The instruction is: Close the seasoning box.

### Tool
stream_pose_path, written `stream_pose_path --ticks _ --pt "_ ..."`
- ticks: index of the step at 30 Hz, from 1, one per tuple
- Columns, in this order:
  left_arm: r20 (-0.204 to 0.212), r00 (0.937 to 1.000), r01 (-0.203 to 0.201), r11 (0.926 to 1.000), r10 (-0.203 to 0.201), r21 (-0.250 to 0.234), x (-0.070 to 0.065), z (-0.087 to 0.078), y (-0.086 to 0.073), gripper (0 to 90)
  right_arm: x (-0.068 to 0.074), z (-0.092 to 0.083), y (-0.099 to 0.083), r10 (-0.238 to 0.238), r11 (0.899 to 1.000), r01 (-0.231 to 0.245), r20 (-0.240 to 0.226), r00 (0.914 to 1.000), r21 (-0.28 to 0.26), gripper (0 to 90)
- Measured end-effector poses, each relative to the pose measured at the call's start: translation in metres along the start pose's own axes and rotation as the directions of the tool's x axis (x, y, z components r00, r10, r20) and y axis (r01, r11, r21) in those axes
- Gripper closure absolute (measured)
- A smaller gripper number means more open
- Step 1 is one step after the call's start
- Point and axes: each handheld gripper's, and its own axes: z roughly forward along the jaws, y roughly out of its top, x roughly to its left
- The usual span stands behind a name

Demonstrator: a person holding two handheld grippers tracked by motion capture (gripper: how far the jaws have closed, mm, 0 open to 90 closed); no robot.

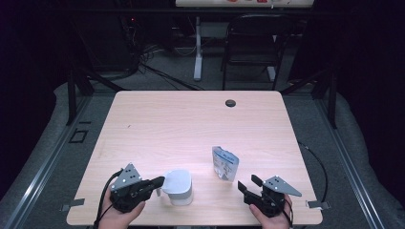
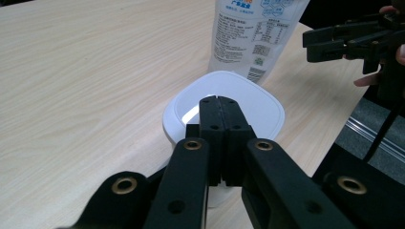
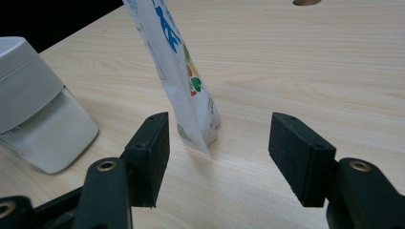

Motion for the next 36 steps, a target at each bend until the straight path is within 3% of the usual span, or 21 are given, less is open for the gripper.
stream_pose_path --ticks 4,14,24,36 --pt "-0.013 0.9999 0.01 0.9997 -0.01 -0.021 0.003 -0.003 0.001 85.3 -0.002 0.0 0.0 0.002 1.0 -0.002 -0.002 1.0 0.003 39.6" --pt "-0.073 0.9954 0.057 0.996 -0.062 -0.069 0.018 -0.015 -0.002 62.0 0.001 0.004 0.001 -0.005 1.0 0.005 -0.009 0.9999 -0.002 39.7" --pt "-0.135 0.9856 0.089 0.9908 -0.102 -0.102 0.038 -0.021 -0.01 53.8 -0.001 0.005 0.001 -0.008 1.0 0.008 -0.008 0.9999 0.002 39.7" --pt "-0.193 0.971 0.122 0.9868 -0.141 -0.107 0.057 -0.027 -0.025 50.1 -0.001 0.004 0.004 -0.012 1.0 0.012 0.003 0.9999 -0.005 39.7"
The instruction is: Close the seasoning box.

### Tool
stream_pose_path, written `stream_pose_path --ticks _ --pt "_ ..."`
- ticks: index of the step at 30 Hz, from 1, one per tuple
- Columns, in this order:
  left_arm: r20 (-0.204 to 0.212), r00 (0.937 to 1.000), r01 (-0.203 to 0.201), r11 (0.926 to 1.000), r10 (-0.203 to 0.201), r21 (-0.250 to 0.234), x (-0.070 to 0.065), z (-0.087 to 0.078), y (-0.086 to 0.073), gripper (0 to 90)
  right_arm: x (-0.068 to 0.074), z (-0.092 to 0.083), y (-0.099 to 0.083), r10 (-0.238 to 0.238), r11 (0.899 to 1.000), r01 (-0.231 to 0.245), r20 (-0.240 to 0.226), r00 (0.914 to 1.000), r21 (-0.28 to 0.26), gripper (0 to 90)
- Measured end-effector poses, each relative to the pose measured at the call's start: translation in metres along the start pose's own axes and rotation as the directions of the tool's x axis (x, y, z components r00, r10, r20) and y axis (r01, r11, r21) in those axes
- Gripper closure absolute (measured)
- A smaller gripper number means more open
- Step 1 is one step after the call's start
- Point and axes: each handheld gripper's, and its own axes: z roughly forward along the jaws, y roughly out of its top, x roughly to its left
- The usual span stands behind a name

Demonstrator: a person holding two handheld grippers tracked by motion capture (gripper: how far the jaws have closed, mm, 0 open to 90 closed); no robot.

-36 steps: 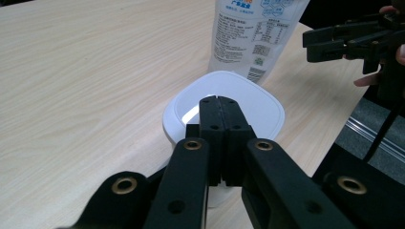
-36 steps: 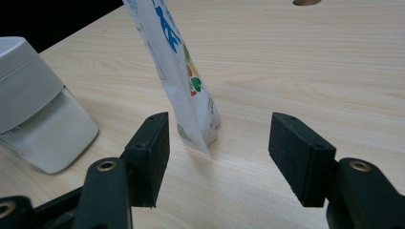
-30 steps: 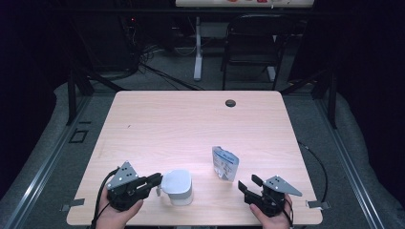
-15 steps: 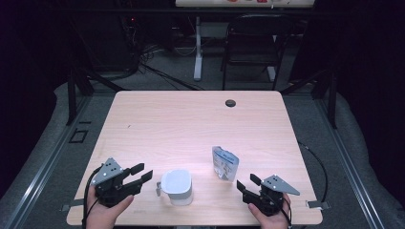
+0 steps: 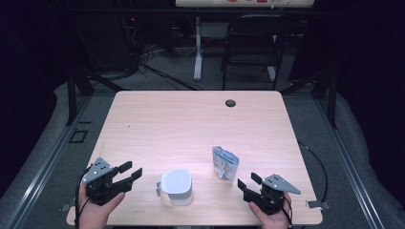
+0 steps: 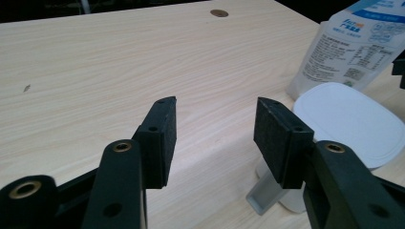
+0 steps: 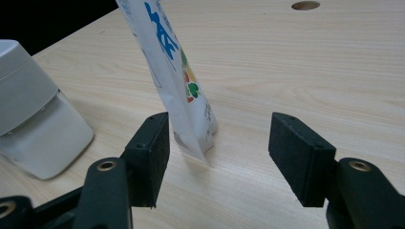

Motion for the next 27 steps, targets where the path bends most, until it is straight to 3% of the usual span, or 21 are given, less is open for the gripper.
stream_pose_path --ticks 7,12,17,19,23,27 --pt "-0.046 0.9982 0.039 0.9991 -0.039 0.013 0.016 0.001 -0.011 47.7 -0.007 -0.004 0.006 0.003 1.0 -0.002 0.039 0.9992 -0.004 39.4" --pt "-0.062 0.9964 0.059 0.9977 -0.057 0.033 0.023 0.006 -0.017 46.9 -0.015 -0.007 0.012 0.043 0.999 -0.044 0.05 0.9978 0.007 38.7" --pt "-0.086 0.9948 0.059 0.9959 -0.053 0.069 0.027 0.012 -0.02 46.8 -0.02 -0.007 0.018 0.05 0.998 -0.052 0.056 0.9972 0.038 38.9" --pt "-0.092 0.9953 0.037 0.9956 -0.029 0.086 0.027 0.012 -0.021 46.8 -0.023 -0.007 0.019 0.046 0.998 -0.048 0.055 0.9974 0.044 39.0" --pt "-0.08 0.9967 0.021 0.996 -0.014 0.086 0.026 0.007 -0.029 46.5 -0.026 -0.009 0.015 0.03 0.997 -0.034 0.061 0.9977 0.065 39.4" --pt "-0.057 0.9974 0.049 0.9949 -0.044 0.088 0.028 0.001 -0.042 46.5 -0.032 -0.014 0.009 0.032 0.996 -0.037 0.066 0.9973 0.084 39.2"
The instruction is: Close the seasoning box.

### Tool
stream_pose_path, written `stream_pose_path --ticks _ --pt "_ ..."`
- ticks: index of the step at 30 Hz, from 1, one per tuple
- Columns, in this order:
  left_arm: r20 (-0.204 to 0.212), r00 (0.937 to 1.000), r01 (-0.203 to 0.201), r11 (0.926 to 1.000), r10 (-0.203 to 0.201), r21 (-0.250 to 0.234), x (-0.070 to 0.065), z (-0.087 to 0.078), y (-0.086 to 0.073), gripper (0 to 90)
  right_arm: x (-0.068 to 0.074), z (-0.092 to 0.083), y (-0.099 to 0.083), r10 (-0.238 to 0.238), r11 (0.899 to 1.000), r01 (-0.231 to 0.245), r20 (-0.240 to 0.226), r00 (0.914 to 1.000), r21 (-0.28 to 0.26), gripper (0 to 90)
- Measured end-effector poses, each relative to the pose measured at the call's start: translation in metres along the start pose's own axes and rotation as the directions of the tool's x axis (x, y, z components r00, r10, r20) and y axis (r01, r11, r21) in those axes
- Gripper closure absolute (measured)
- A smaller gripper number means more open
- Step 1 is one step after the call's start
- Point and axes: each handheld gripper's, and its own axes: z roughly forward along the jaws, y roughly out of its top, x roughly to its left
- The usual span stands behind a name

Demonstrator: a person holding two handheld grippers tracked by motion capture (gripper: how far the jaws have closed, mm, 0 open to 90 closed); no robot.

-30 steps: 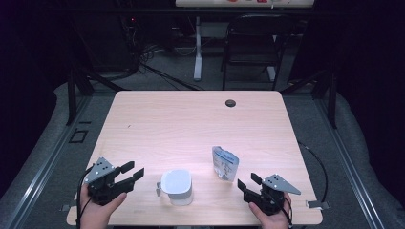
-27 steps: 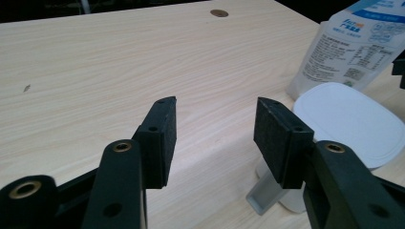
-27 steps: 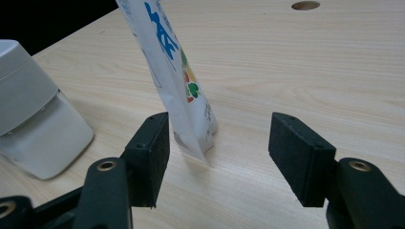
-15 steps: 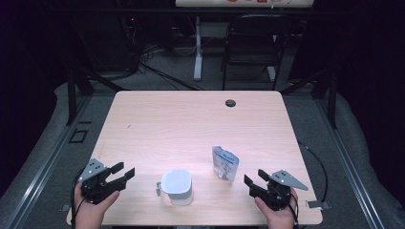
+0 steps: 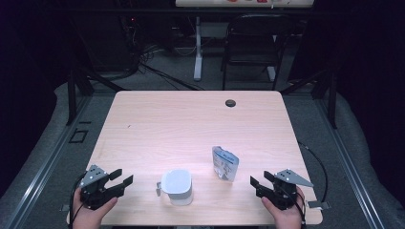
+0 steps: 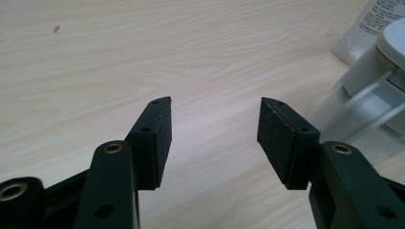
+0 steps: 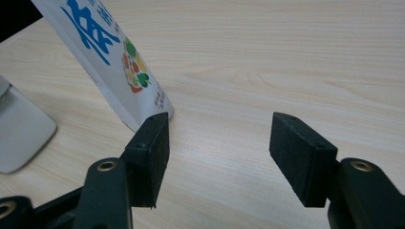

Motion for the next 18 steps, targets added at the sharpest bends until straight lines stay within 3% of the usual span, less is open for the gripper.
stream_pose_path --ticks 5,13,18 --pt "0.013 0.9997 0.021 0.9997 -0.021 0.014 0.001 -0.008 -0.015 46.5 -0.004 -0.004 -0.007 0.001 1.0 -0.001 -0.006 1.0 0.011 39.1" --pt "0.006 0.9999 0.013 0.9994 -0.013 0.033 0.0 -0.007 -0.035 46.4 -0.002 -0.006 -0.016 0.003 1.0 -0.003 -0.022 0.9998 0.0 39.5" --pt "0.003 0.9994 0.033 0.9993 -0.033 0.017 0.002 -0.002 -0.043 44.5 0.004 -0.003 -0.022 -0.048 0.999 0.048 -0.024 0.9986 0.009 39.7"
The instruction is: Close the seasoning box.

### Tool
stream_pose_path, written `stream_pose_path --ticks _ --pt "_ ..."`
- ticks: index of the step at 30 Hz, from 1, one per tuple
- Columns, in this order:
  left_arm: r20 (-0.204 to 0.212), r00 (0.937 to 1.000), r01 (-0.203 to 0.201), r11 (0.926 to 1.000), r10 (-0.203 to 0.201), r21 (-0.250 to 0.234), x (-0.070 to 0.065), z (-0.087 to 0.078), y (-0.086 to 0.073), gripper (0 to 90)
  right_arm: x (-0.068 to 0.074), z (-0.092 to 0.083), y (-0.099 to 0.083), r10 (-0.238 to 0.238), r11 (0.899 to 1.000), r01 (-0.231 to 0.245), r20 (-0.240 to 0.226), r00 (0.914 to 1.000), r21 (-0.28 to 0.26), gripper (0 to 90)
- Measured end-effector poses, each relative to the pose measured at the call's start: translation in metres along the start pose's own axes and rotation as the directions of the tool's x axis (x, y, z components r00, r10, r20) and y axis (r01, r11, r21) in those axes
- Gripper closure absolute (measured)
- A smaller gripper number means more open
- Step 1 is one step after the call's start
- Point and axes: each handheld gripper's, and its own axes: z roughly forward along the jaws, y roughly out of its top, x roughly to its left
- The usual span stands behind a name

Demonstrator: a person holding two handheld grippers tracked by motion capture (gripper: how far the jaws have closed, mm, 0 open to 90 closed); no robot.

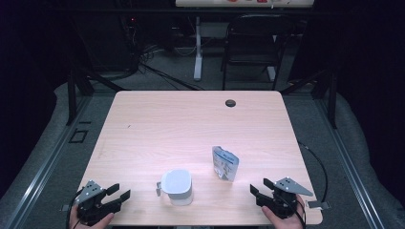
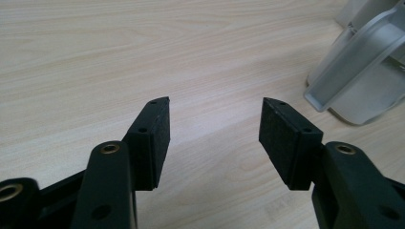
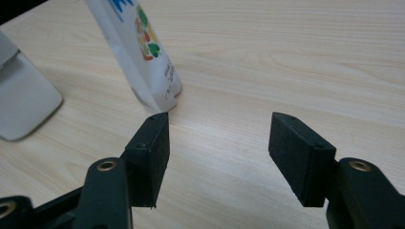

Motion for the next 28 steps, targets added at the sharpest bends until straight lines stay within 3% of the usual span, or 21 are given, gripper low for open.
stream_pose_path --ticks 10,21,28 --pt "-0.023 0.9991 -0.037 0.9993 0.037 0.004 0.005 0.002 -0.01 42.8 0.019 0.012 -0.008 -0.109 0.994 0.109 -0.003 0.9941 0.013 39.7" --pt "-0.04 0.9988 -0.029 0.9996 0.029 -0.001 0.009 0.002 -0.013 40.9 0.023 0.017 -0.01 -0.119 0.993 0.12 -0.016 0.9927 0.019 39.3" --pt "-0.054 0.9984 0.018 0.9994 -0.019 -0.028 0.012 0.004 -0.009 39.5 0.017 0.017 -0.01 -0.116 0.993 0.116 0.009 0.9932 0.009 37.7"
